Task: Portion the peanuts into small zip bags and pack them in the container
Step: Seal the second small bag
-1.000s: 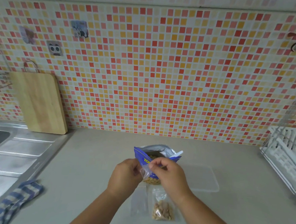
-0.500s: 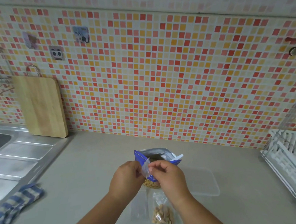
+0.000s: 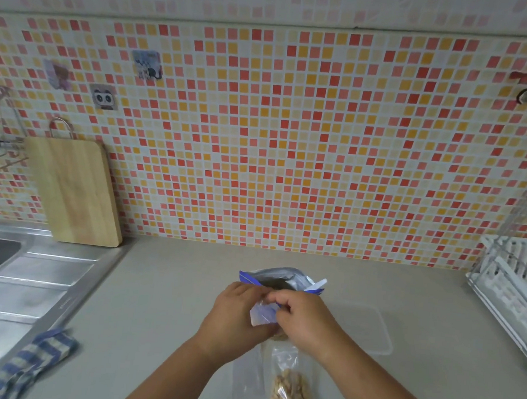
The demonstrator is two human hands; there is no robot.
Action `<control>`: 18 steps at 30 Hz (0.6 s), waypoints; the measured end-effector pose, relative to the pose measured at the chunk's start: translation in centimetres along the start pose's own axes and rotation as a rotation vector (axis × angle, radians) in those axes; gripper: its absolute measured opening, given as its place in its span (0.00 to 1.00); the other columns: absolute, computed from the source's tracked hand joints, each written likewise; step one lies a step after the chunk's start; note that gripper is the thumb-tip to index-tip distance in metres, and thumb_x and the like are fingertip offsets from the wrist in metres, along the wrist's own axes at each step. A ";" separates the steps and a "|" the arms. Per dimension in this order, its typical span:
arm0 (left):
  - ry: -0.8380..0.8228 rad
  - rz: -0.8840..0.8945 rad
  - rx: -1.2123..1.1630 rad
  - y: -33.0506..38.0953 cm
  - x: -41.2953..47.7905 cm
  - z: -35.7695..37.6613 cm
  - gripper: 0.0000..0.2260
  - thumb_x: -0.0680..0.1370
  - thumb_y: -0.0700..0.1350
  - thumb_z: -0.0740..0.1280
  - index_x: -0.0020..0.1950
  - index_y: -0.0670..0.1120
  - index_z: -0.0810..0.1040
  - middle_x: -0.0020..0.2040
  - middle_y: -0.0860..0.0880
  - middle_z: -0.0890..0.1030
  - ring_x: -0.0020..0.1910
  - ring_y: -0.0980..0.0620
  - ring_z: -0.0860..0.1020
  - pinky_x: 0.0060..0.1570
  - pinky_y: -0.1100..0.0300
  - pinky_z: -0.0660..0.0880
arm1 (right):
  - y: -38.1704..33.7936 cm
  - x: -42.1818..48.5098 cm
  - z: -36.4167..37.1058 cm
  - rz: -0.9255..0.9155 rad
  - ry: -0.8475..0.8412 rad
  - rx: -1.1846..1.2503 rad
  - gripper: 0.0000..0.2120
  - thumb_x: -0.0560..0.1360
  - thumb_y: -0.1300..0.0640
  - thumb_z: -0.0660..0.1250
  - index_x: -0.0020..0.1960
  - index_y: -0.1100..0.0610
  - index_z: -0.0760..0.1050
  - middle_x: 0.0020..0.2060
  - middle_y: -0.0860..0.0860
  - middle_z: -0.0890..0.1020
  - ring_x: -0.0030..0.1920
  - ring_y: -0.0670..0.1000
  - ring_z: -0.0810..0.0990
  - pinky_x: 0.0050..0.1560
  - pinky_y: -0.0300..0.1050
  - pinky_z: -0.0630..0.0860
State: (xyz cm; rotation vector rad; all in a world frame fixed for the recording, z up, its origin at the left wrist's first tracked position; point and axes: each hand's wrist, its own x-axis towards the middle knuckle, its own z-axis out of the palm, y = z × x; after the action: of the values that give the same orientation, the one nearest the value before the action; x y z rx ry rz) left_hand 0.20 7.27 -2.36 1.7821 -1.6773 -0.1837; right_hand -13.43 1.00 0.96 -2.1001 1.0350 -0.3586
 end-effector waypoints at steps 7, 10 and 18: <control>-0.045 -0.049 -0.066 -0.2 0.2 -0.2 0.21 0.67 0.60 0.69 0.58 0.56 0.76 0.53 0.61 0.78 0.52 0.62 0.72 0.51 0.75 0.65 | -0.1 0.5 -0.7 -0.035 -0.053 -0.013 0.18 0.77 0.61 0.58 0.57 0.44 0.80 0.53 0.42 0.82 0.47 0.42 0.78 0.43 0.28 0.71; -0.034 -0.088 -0.104 -0.7 0.3 -0.6 0.16 0.69 0.55 0.72 0.56 0.57 0.77 0.50 0.63 0.78 0.54 0.61 0.74 0.53 0.74 0.66 | -0.3 1.0 -2.2 -0.054 0.129 -0.020 0.15 0.76 0.62 0.61 0.50 0.47 0.83 0.45 0.41 0.80 0.46 0.43 0.78 0.51 0.37 0.75; -0.074 -0.086 -0.132 -1.6 0.4 -0.7 0.17 0.71 0.62 0.65 0.58 0.63 0.69 0.55 0.64 0.75 0.56 0.62 0.73 0.57 0.66 0.69 | 1.7 4.0 -5.1 0.227 0.056 -0.652 0.12 0.75 0.58 0.62 0.58 0.55 0.75 0.46 0.53 0.78 0.45 0.54 0.75 0.43 0.42 0.70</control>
State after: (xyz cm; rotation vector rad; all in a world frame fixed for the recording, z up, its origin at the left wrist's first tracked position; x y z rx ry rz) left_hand 1.99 7.06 -2.58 1.7682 -1.6014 -0.3942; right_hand -14.58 -5.33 2.85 -2.5000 1.5617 0.0494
